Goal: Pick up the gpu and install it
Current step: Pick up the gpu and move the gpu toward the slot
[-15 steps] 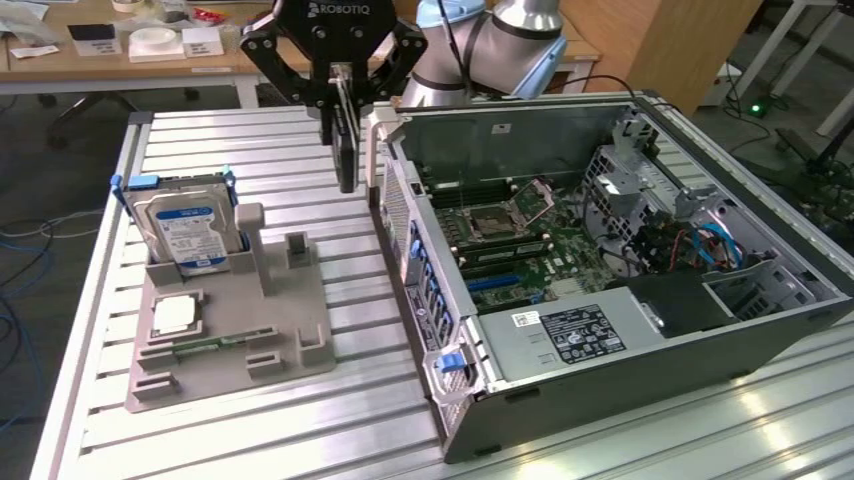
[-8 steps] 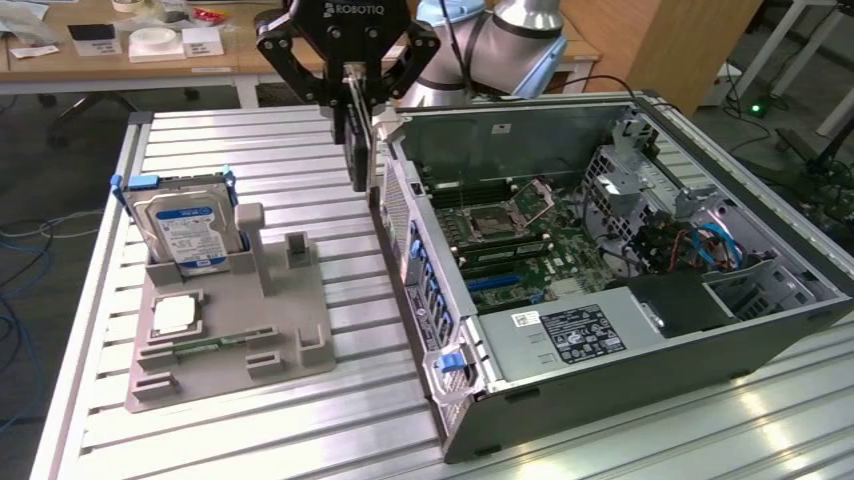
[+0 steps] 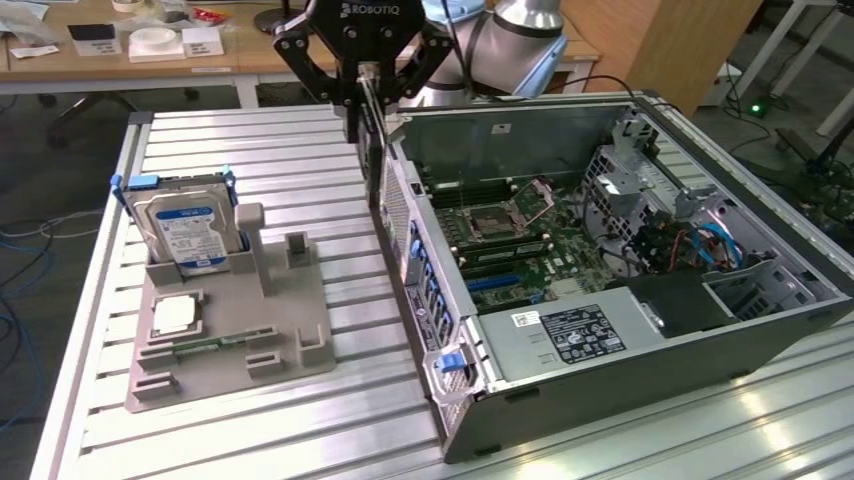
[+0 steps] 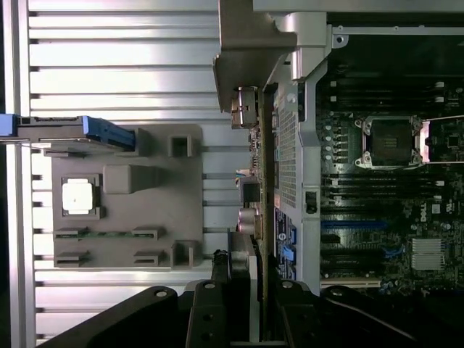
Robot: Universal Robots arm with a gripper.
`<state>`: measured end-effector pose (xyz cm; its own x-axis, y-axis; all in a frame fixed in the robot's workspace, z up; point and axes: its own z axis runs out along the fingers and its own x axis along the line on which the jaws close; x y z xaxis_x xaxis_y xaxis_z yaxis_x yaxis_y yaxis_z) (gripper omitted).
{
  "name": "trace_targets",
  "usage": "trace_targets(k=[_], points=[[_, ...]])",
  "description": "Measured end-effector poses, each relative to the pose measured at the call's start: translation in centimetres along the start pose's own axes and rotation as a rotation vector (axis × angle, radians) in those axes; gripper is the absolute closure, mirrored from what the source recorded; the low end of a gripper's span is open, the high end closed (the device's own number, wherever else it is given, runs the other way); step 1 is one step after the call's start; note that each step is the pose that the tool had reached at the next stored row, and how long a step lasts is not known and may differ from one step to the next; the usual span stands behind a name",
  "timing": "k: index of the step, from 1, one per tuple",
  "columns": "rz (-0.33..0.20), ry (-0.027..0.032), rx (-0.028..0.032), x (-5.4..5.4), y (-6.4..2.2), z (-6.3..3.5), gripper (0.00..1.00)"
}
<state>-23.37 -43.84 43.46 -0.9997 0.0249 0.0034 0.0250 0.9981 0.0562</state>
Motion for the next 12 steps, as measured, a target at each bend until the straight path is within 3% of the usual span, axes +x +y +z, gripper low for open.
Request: trace_targets(k=[12], points=[[0.000,0.0000,0.0000,-1.6,0.04,0.09,0.72]])
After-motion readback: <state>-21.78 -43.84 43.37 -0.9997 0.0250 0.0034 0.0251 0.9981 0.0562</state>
